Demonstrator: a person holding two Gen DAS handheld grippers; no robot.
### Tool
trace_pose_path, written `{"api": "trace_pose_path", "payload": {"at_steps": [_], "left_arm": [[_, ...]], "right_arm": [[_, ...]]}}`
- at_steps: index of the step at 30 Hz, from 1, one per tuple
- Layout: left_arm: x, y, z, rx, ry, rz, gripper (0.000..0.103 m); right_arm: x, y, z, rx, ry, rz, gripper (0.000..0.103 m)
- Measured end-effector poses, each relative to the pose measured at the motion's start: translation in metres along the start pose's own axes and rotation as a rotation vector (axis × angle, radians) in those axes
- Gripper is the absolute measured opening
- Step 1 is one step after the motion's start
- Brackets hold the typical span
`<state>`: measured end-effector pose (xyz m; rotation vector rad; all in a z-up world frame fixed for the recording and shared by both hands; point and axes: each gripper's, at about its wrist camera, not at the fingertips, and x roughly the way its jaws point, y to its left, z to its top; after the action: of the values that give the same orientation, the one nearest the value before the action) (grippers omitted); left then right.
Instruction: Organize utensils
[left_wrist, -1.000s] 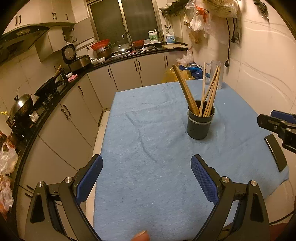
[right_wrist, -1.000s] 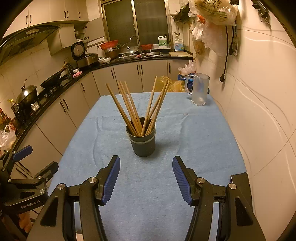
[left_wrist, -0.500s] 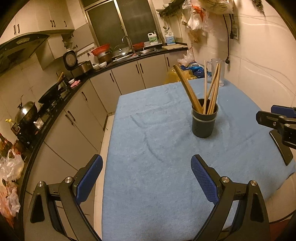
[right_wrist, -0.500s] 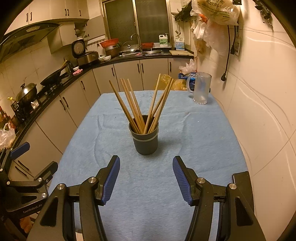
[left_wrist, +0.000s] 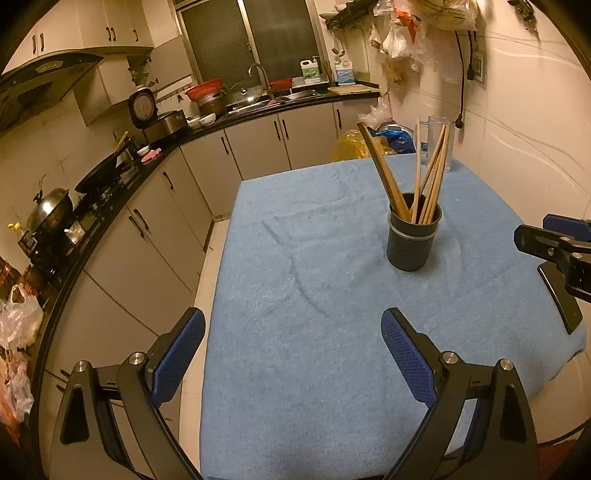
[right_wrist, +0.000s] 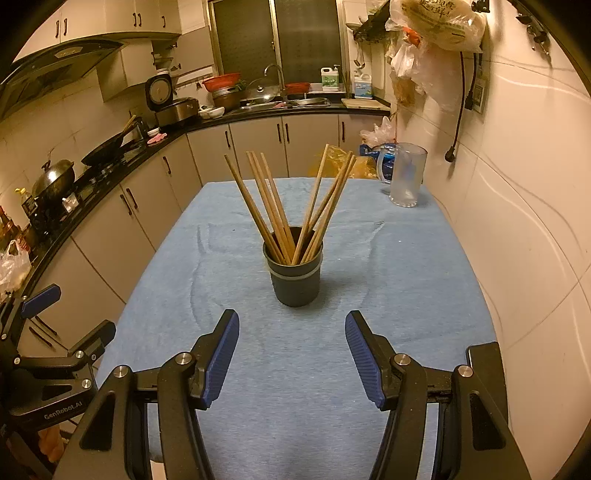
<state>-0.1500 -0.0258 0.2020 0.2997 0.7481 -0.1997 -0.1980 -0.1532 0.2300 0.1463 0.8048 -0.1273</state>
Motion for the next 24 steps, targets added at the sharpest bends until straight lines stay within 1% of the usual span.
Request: {"api": "trace_pose_path", "payload": {"at_steps": [24], "left_arm": [[-0.0043, 0.0009, -0.002, -0.001, 0.006, 0.0, 0.095]], "right_arm": [[-0.0004, 0.0045, -0.0044, -0.003, 0.009, 0.005, 0.064]]}}
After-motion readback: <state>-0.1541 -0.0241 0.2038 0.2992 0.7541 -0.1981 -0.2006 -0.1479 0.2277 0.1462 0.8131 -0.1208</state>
